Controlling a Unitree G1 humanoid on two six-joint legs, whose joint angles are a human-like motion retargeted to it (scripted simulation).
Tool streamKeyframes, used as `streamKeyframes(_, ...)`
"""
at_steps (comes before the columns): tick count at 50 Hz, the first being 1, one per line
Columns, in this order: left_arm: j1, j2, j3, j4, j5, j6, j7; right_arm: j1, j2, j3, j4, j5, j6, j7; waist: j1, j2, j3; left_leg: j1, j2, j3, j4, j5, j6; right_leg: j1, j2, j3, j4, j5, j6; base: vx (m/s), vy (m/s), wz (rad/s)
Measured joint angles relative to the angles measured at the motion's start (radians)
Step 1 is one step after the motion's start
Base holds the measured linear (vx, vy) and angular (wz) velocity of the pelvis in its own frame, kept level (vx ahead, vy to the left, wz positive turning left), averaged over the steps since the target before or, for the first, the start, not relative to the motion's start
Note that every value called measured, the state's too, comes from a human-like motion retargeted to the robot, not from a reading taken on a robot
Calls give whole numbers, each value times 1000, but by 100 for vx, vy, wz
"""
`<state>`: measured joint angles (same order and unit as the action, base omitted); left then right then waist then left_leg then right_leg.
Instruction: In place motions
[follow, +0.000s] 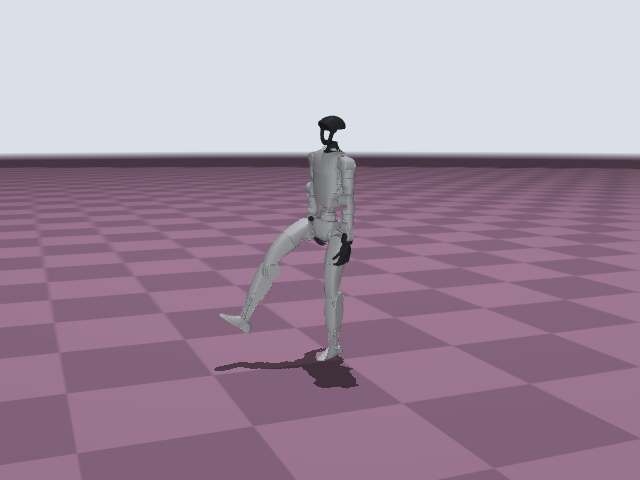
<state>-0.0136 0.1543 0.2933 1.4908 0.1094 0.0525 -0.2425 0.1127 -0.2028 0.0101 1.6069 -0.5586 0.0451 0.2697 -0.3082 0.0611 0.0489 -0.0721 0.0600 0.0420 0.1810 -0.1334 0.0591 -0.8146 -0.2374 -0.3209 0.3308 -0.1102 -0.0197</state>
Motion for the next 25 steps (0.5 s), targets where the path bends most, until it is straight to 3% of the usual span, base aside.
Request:
streamKeyframes(6,69,-13,52,107,29,13,-5,-40,24,27,-98,1,-25,23,108,-2,-99,-21,0,97,-50,1,-23,269,112,39,230,63,32,11,9,-86)
streamKeyframes(10,134,-31,69,145,38,24,-1,-44,34,57,-158,-8,-48,2,154,20,-160,-26,11,121,-89,16,-36,549,201,63,157,176,72,14,15,-37)
streamKeyframes(12,139,-18,88,167,54,32,-7,-69,33,66,-176,-14,-54,11,184,-5,-183,-37,-21,142,-80,9,-36,674,189,-39,52,-17,18,14,19,-34)
streamKeyframes(13,144,-12,96,174,59,34,-8,-77,35,69,-178,-18,-57,15,200,-29,-196,-35,-49,156,-84,11,-35,735,175,-172,-54,-79,-60,17,23,-48)
streamKeyframes(14,148,-8,102,181,58,36,-8,-84,35,72,-177,-22,-59,21,226,-61,-207,-28,-84,180,-91,13,-34,758,172,-161,-144,-59,-69,18,27,-70)
streamKeyframes(16,132,-5,108,194,47,46,-5,-109,35,62,-171,-31,-56,36,302,-108,-218,-26,-124,236,-104,21,-35,759,158,-18,-243,9,1,-7,28,-95)
streamKeyframes(17,111,-8,108,198,37,50,3,-126,37,49,-170,-34,-54,43,330,-113,-219,-40,-125,247,-106,28,-35,757,143,-11,-257,14,32,-35,23,-24)
streamKeyframes(18,86,-16,108,196,24,48,17,-143,36,33,-174,-35,-54,47,329,-108,-219,-65,-124,227,-102,37,-35,757,130,-109,-261,15,40,-32,20,18)
streamKeyframes(20,68,-29,107,170,-8,31,23,-161,30,42,-191,-30,-64,53,348,-109,-217,-79,-123,238,-105,44,-42,714,135,-114,-236,17,7,-20,21,4)
streamKeyframes(22,54,-42,72,137,-37,22,4,-172,17,59,-215,-29,-72,54,333,-89,-188,-71,-120,221,-115,63,-42,700,155,4,-232,19,2,-11,24,47)
streamKeyframes(23,39,-46,52,125,-44,25,0,-175,15,64,-228,-32,-74,49,299,-72,-173,-68,-116,187,-117,73,-42,717,160,-84,-238,25,-10,-15,16,99)
streamKeyframes(25,5,-41,36,107,-25,32,-3,-179,18,79,-244,-37,-75,32,274,-53,-151,-66,-106,169,-122,86,-44,744,173,-108,-252,19,-9,-18,10,68)
